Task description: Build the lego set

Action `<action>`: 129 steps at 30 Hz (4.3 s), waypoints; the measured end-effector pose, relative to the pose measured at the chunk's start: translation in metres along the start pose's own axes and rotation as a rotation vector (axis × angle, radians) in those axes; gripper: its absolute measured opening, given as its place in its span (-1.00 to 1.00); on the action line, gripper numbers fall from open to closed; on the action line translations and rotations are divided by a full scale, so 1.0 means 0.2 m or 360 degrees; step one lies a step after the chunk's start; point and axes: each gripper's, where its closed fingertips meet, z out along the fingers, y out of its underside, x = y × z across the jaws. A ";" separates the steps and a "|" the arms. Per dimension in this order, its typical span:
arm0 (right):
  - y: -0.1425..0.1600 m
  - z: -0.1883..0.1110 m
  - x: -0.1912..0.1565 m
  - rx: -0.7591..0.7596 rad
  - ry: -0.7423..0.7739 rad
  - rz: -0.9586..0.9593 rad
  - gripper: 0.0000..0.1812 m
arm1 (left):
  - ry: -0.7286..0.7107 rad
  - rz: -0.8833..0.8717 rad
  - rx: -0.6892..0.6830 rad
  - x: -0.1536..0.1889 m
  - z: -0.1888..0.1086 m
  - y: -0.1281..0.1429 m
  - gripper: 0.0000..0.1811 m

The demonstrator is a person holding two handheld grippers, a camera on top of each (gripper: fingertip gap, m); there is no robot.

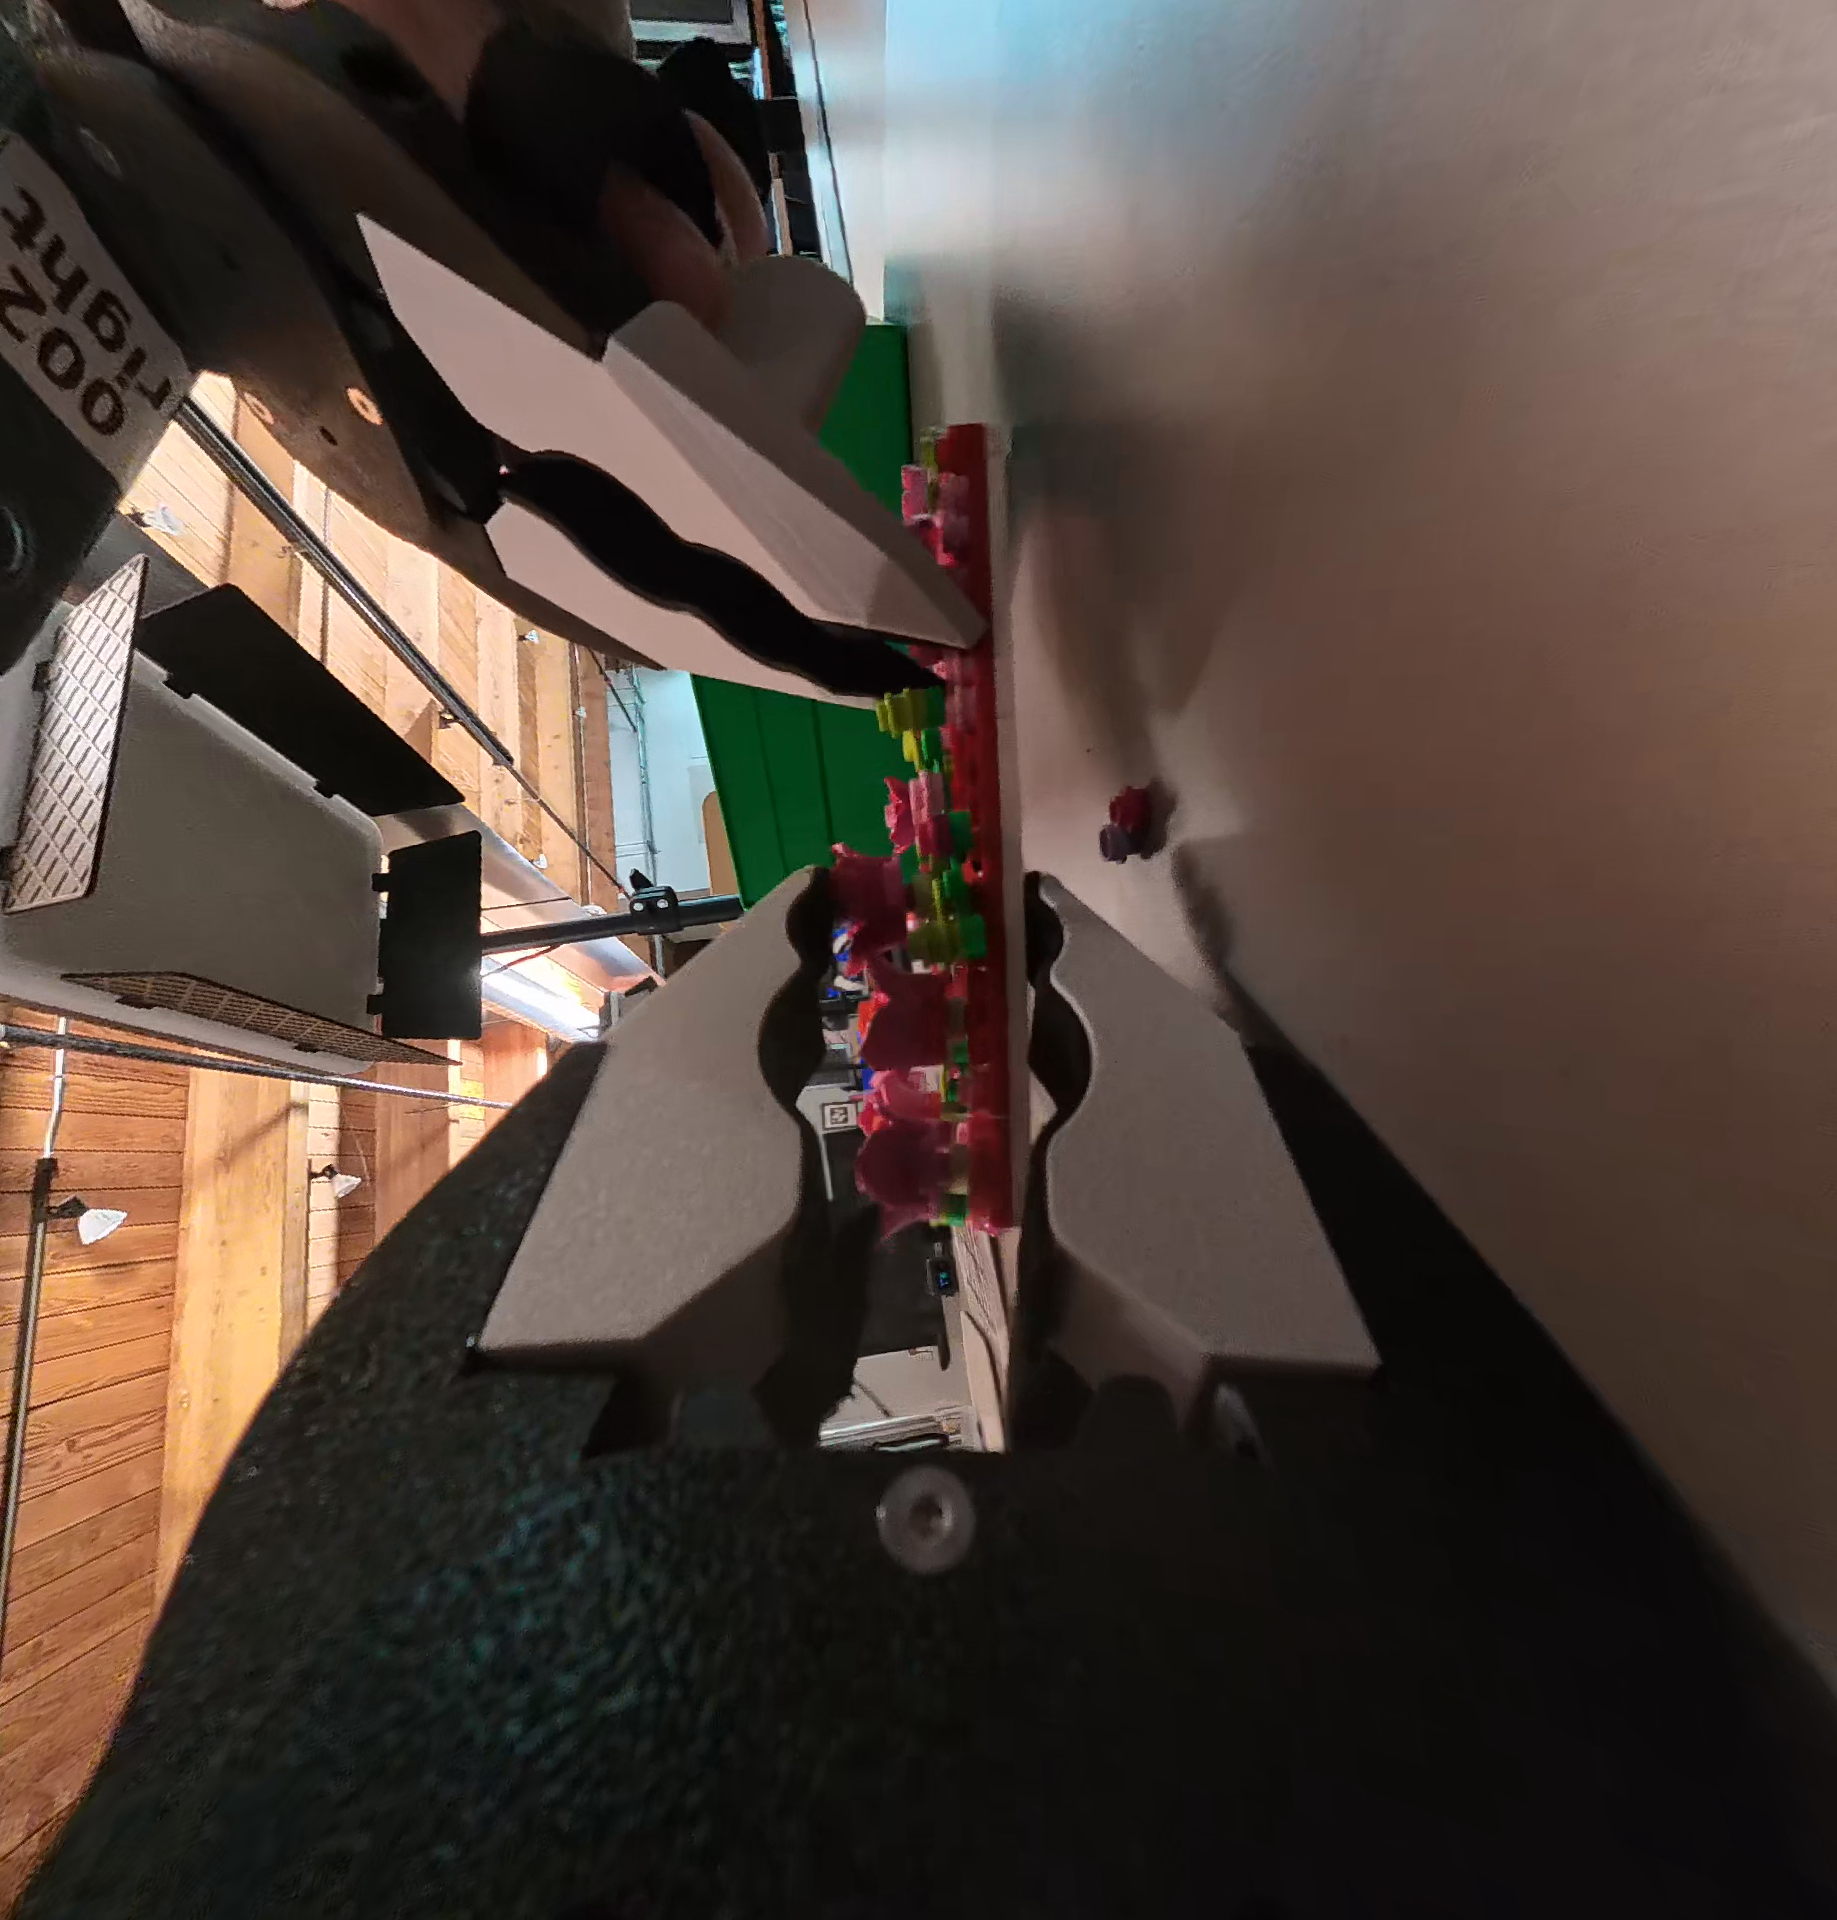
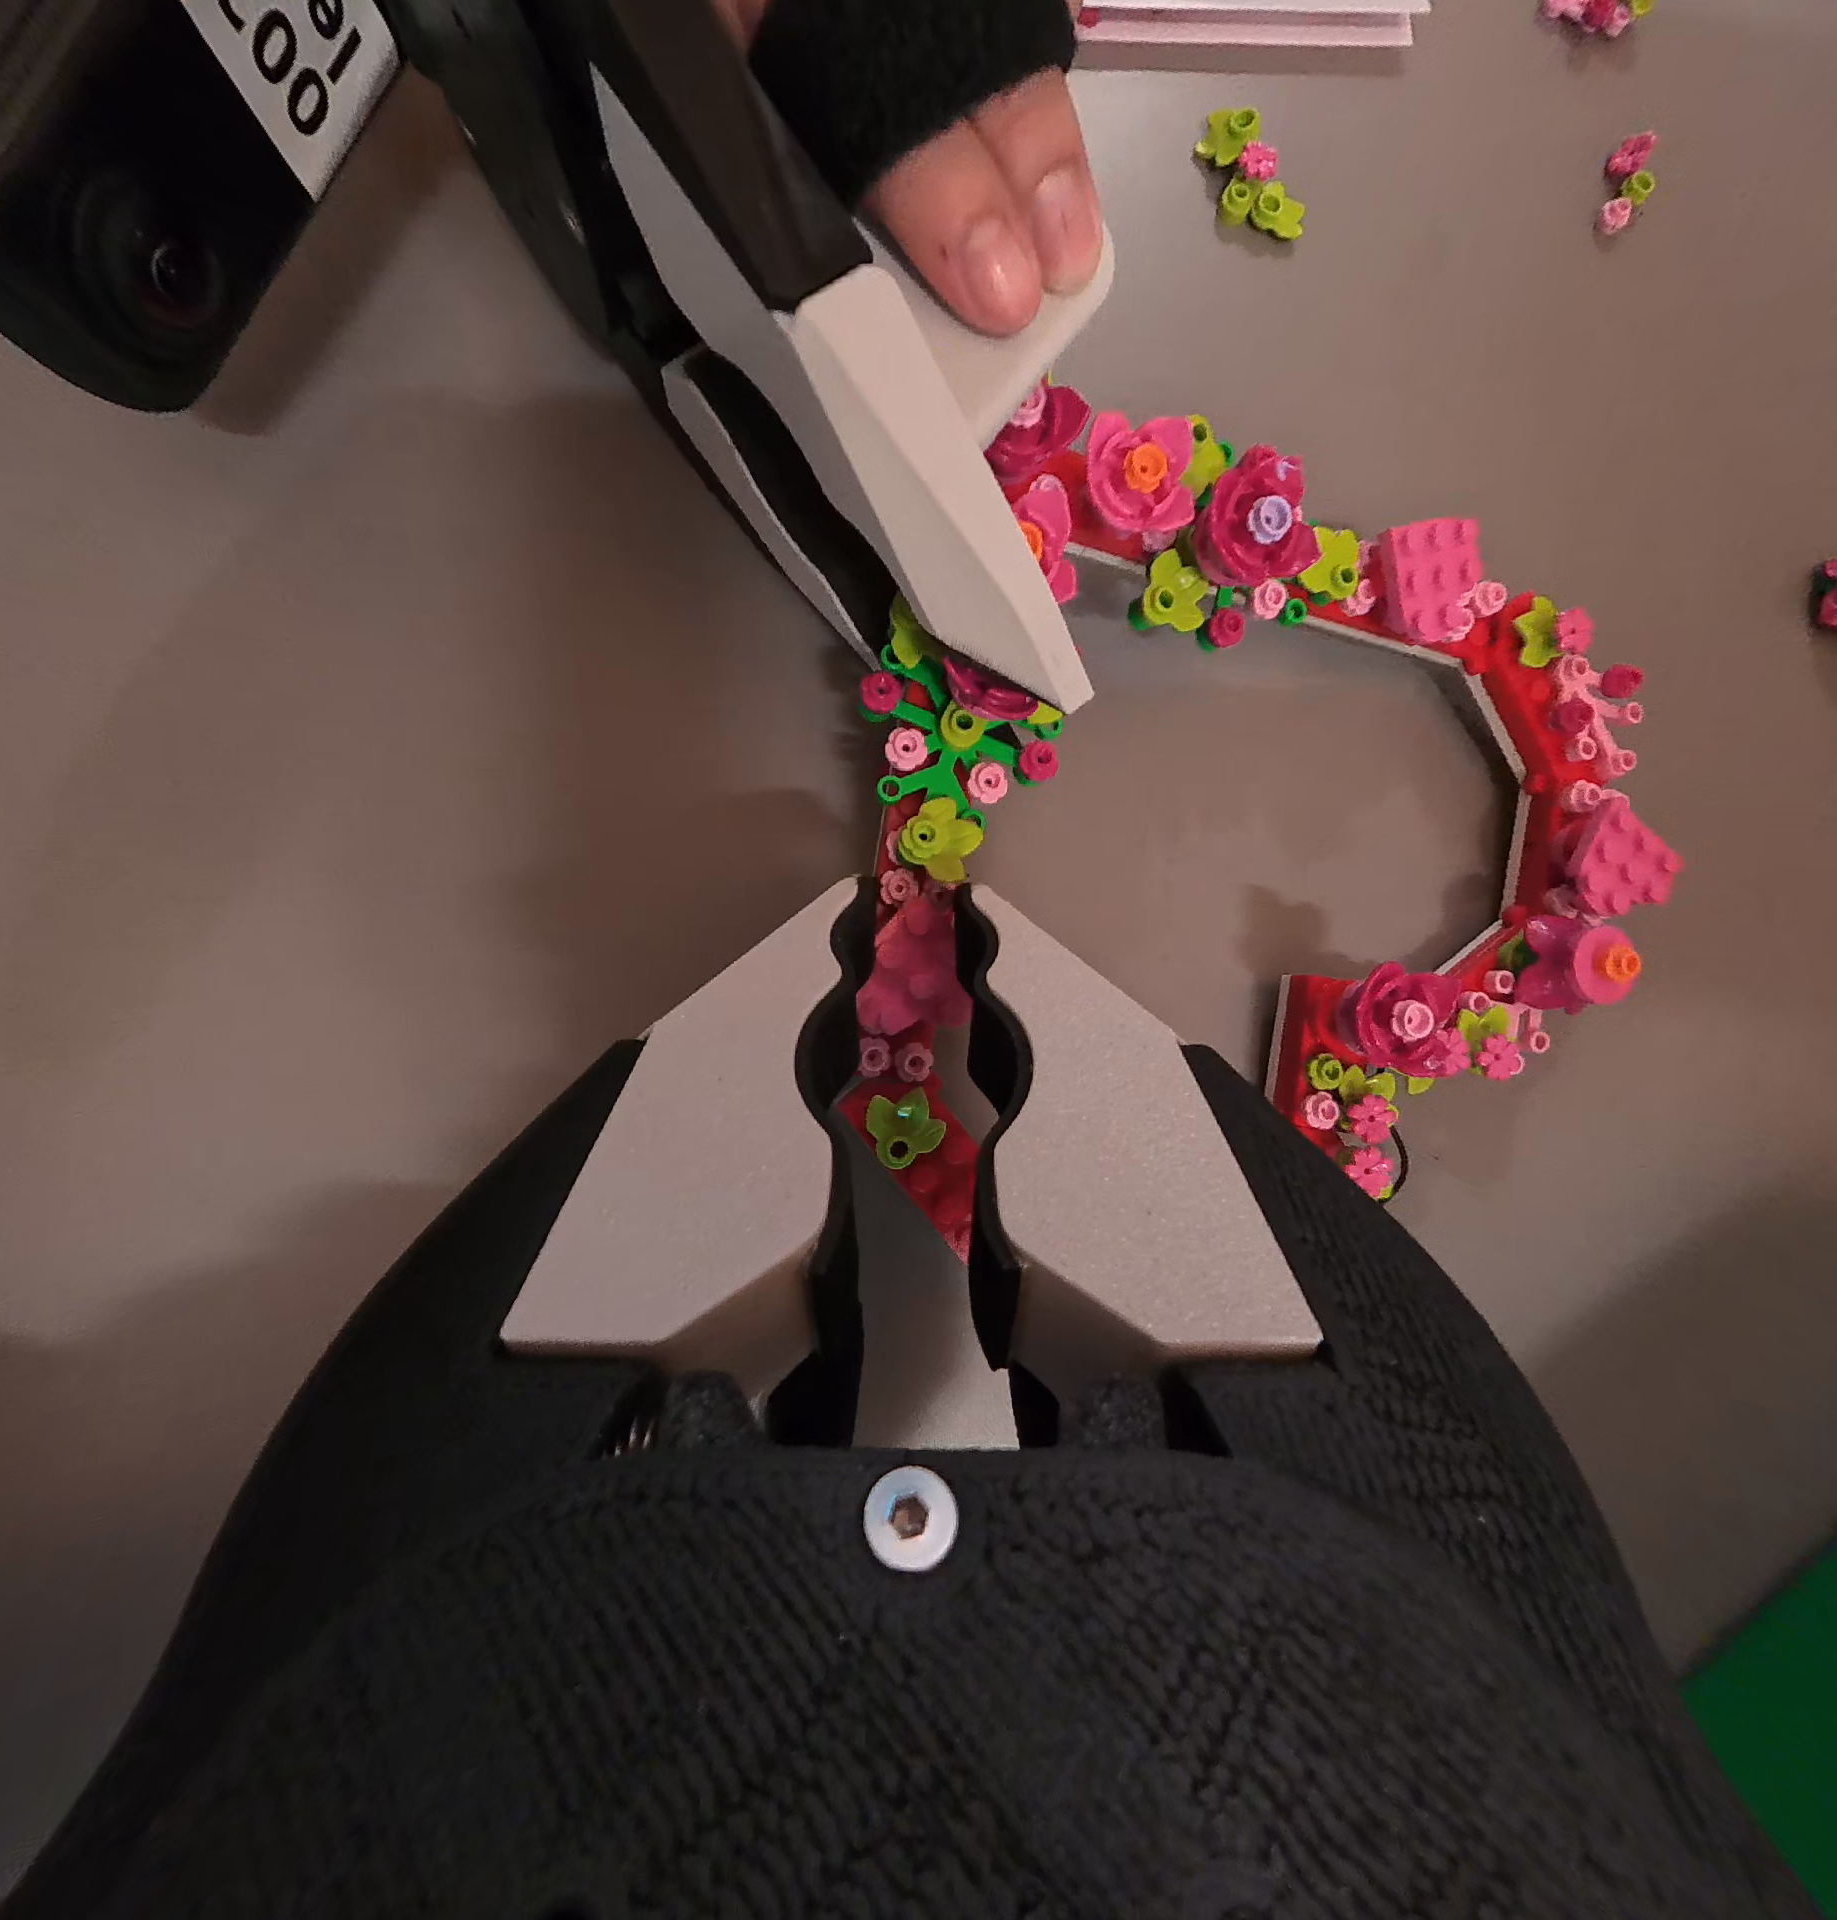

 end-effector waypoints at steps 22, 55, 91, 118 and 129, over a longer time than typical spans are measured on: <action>-0.01 -0.01 0.02 0.0091 0.0293 -0.0068 -0.53 | 0.0006 -0.0097 -0.0002 0.01 0.00 0.02 -0.63; -0.09 -0.01 0.03 0.0099 0.1487 -0.1338 -0.61 | 0.0023 -0.0192 0.0011 0.01 0.00 0.02 -0.64; -0.05 0.03 0.05 0.0026 0.1405 -0.1215 -0.78 | 0.0103 -0.0306 0.0038 0.03 0.00 0.02 -0.62; 0.05 -0.01 0.10 -0.0313 0.1133 -0.0573 -0.54 | 0.0087 -0.1242 0.0007 -0.04 -0.30 0.16 -0.28; 0.10 -0.03 0.20 -0.0580 0.1014 0.0055 -0.37 | 0.0059 -0.1380 0.0062 -0.09 -0.32 0.19 -0.30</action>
